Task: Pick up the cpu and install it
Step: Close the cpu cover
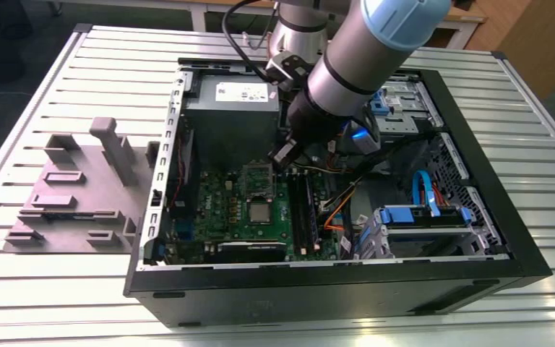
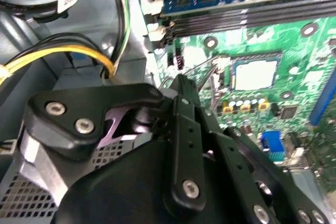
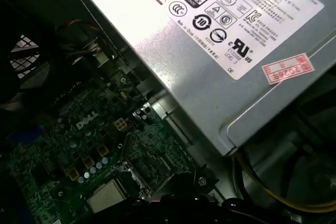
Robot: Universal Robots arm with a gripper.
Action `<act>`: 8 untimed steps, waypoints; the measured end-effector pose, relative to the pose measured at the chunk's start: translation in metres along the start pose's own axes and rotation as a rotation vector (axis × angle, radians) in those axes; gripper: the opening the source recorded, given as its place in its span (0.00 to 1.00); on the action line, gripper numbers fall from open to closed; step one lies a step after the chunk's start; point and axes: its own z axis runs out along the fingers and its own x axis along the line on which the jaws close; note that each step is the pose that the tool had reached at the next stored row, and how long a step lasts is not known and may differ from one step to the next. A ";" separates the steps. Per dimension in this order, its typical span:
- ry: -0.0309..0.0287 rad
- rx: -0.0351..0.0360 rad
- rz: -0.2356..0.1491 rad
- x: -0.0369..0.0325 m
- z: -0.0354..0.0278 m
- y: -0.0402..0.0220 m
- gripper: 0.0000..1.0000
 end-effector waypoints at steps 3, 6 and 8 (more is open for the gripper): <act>0.0087 0.0022 -0.017 -0.0001 -0.0001 -0.0003 0.10; 0.0161 0.0045 -0.036 -0.0003 -0.0001 -0.0004 0.10; 0.0213 0.0057 -0.048 -0.0005 -0.0002 -0.0006 0.10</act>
